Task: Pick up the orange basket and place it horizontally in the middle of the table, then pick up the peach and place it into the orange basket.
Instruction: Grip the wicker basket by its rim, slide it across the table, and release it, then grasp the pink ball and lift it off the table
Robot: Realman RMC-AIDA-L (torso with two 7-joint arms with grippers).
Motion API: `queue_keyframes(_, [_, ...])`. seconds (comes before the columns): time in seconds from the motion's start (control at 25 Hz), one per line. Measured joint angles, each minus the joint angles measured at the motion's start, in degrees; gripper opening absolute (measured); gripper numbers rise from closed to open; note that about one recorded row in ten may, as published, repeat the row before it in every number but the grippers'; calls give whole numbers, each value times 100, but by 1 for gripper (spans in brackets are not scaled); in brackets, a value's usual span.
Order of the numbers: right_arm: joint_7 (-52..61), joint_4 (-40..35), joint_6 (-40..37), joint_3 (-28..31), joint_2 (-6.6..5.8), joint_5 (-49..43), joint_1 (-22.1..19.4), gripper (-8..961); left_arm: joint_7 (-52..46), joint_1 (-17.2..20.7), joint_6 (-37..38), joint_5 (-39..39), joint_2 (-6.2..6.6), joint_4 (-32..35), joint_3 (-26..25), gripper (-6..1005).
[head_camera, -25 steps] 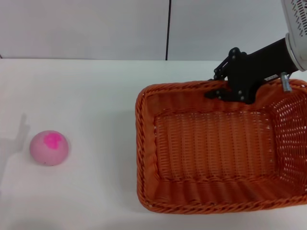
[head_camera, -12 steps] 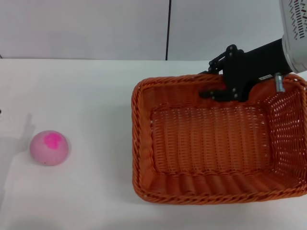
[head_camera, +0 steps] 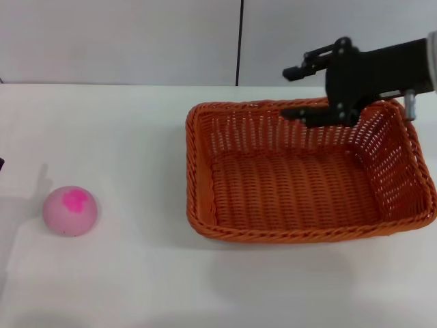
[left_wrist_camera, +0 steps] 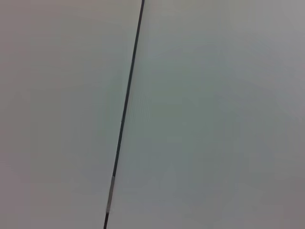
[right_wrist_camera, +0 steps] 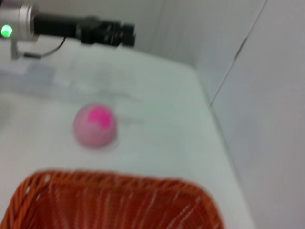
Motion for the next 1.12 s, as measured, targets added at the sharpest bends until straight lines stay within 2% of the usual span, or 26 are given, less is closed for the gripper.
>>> queue_keyframes(0.12, [-3, -236, 1, 22, 3, 760, -420, 552, 0, 23, -14, -6, 24, -89, 271, 781])
queue_keyframes(0.16, [-32, -263, 10, 47, 4, 1386, -747, 552, -41, 50, -10, 1, 42, -264, 692, 780])
queue_keyframes(0.2, [-32, -263, 10, 47, 4, 1386, -747, 552, -41, 50, -10, 1, 42, -264, 692, 780])
queue_keyframes(0.28, [-164, -189, 23, 62, 3, 2186, -1165, 553, -289, 88, 21, 3, 64, -554, 1218, 780])
queue_keyframes(0.32, [-273, -113, 17, 62, 4, 2565, -1386, 553, -487, 113, 42, 3, 76, -723, 1446, 779])
queue_keyframes(0.36, [-610, 136, -25, 49, 4, 3408, -1813, 553, -994, 214, 96, 4, 107, -1205, 1977, 779])
queue_keyframes(0.4, [-610, 136, -25, 49, 4, 3408, -1813, 553, -994, 214, 96, 4, 107, -1205, 1977, 779])
queue_keyframes(0.44, [-728, 277, -57, 40, 5, 3717, -1969, 553, -1260, 287, 134, 3, 124, -1502, 2231, 778])
queue_keyframes(0.56, [-1218, 1029, -408, 71, 4, 5002, -2464, 553, -1700, 432, 296, 3, 159, -2041, 2681, 777])
queue_keyframes(0.68, [-1597, 1888, -983, 279, -11, 5693, -2646, 552, -1873, 467, 587, 3, 232, -2242, 3046, 777])
queue_keyframes(0.84, [-1998, 2954, -1534, 799, -15, 5846, -2671, 552, -1991, 393, 1065, 2, 283, -2251, 3449, 775])
queue_keyframes(0.96, [-2099, 3356, -1653, 955, -30, 5826, -2669, 552, -2030, 329, 1453, 1, 288, -2257, 3664, 774])
queue_keyframes(1.12, [-2201, 3556, -1671, 998, -27, 5826, -2682, 552, -1982, 264, 1930, 37, 205, -2269, 3704, 773])
